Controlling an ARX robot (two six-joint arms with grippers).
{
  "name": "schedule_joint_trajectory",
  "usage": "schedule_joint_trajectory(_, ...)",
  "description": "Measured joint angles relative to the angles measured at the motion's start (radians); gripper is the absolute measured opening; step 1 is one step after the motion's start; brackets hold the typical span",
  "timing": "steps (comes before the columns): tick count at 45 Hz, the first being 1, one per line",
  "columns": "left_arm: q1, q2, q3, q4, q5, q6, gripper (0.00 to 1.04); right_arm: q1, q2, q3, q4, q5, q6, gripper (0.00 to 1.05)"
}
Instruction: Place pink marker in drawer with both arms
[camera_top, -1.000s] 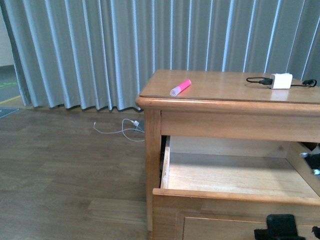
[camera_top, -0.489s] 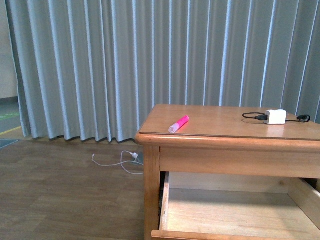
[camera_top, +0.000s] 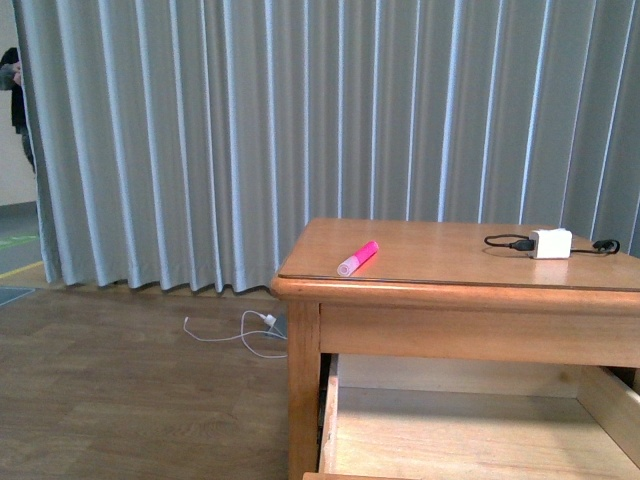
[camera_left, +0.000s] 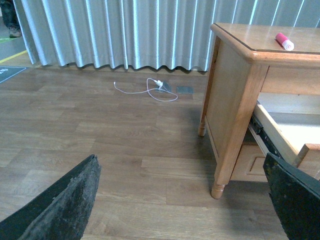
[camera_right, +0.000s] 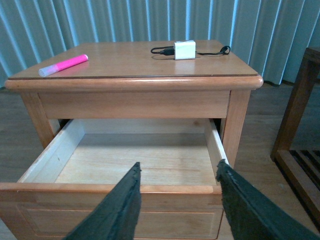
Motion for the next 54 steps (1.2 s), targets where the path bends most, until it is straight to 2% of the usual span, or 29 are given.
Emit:
schedule_joint_trajectory(5, 0.0, 0.0, 0.0, 0.0, 0.0, 0.0, 0.99, -0.027, -0.039, -0.018, -0.027, -0.032, -0.009, 0.28)
schedule_joint_trajectory(8, 0.0, 0.0, 0.0, 0.0, 0.0, 0.0, 0.99, -0.088, -0.066, -0.029, -0.047, -0.112, -0.012, 0.17)
schedule_joint_trajectory(12, 0.0, 0.0, 0.0, 0.0, 0.0, 0.0, 0.99, -0.134, -0.102, -0.037, -0.068, -0.126, -0.016, 0.03)
schedule_joint_trajectory(27, 0.0, 0.0, 0.0, 0.0, 0.0, 0.0, 0.99, -0.138, -0.113, -0.038, -0.072, -0.13, -0.017, 0.54)
schedule_joint_trajectory(35, 0.0, 0.0, 0.0, 0.0, 0.0, 0.0, 0.99, -0.138, -0.113, -0.038, -0.072, -0.13, -0.017, 0.97)
schedule_joint_trajectory(38, -0.004, 0.002, 0.0, -0.004, -0.014, -0.009, 0.99, -0.138, -0.113, -0.038, -0.072, -0.13, -0.017, 0.96)
schedule_joint_trajectory(41, -0.079, 0.069, 0.004, -0.014, -0.184, -0.099, 0.99, -0.138, -0.113, -0.039, -0.072, -0.13, -0.017, 0.96)
schedule_joint_trajectory(43, -0.132, 0.143, 0.012, 0.032, -0.231, -0.128, 0.99, -0.138, -0.113, -0.039, -0.072, -0.13, -0.017, 0.96)
schedule_joint_trajectory(47, -0.204, 0.335, 0.087, 0.142, -0.232, -0.146, 0.99, -0.138, -0.113, -0.039, -0.072, -0.131, -0.017, 0.96)
schedule_joint_trajectory(54, -0.234, 0.65, 0.23, 0.269, -0.19, -0.096, 0.99, -0.139, -0.113, -0.039, -0.072, -0.131, -0.017, 0.96)
